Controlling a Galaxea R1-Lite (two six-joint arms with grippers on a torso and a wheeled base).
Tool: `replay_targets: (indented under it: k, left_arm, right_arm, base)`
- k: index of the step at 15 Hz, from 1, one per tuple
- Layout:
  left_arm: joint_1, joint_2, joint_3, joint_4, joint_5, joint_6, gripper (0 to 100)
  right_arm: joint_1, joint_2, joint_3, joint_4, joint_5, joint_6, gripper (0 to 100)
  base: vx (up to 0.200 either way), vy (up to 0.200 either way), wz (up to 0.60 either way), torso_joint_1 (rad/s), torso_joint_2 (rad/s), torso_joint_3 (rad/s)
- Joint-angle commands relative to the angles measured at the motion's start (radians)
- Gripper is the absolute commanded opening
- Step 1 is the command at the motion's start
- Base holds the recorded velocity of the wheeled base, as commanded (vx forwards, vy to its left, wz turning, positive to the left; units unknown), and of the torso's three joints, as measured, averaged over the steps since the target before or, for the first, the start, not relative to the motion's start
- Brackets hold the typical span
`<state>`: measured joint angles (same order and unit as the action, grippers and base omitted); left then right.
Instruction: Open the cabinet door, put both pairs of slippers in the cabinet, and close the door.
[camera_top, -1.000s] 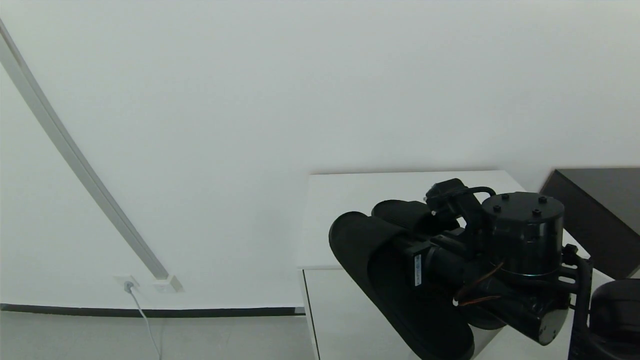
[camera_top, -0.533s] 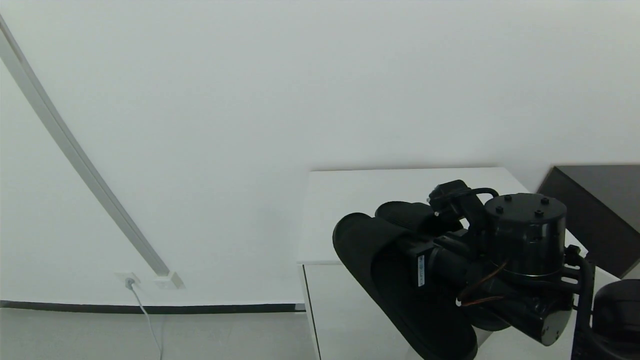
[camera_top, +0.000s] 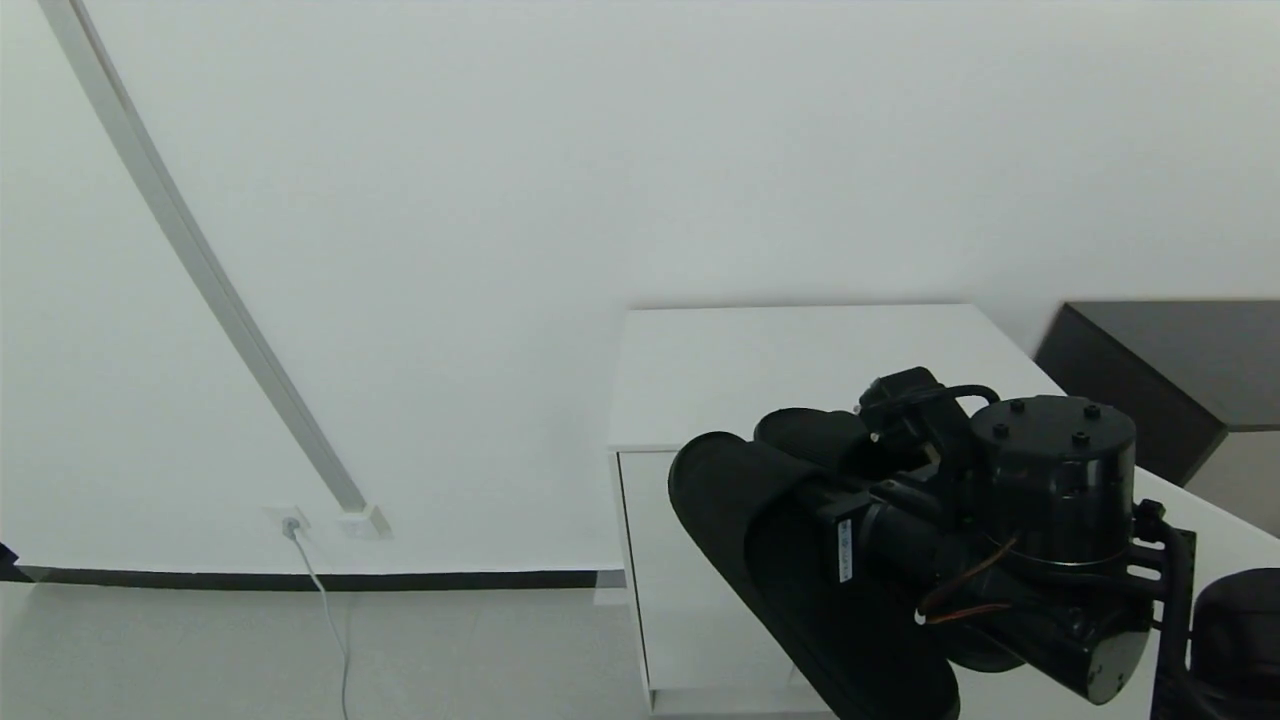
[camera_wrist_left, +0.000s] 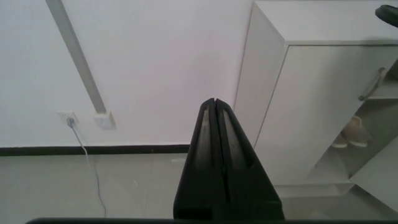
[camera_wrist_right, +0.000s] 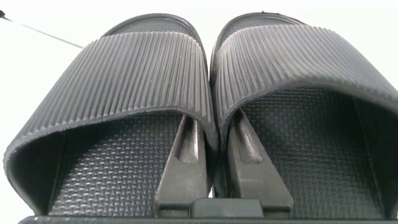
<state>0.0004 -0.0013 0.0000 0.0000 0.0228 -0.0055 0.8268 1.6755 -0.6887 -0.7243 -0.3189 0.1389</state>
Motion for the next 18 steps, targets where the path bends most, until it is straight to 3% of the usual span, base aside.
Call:
replay_targets:
  k: [1,14,18]
  left_arm:
    - [0.001,0.001,0.000,0.000,0.000,-0.001,0]
    - [0.001,0.001,0.000,0.000,0.000,-0.001,0]
    - [0.001,0.001,0.000,0.000,0.000,0.001,0]
  right_arm:
    - [0.000,0.006,0.002,-0.001,0.001,-0.001,0]
    - [0.018,0.010,0.009,-0.001,-0.003,-0.001,0]
    - [0.035,0.007,0.009,-0.001,-0.029,-0.001,0]
  base:
    - [0.000,0.000,0.00,0.000,0.00,0.000]
    - [0.000,0.000,0.00,0.000,0.00,0.000]
    - [0.000,-0.200,0.00,0.001,0.00,0.001]
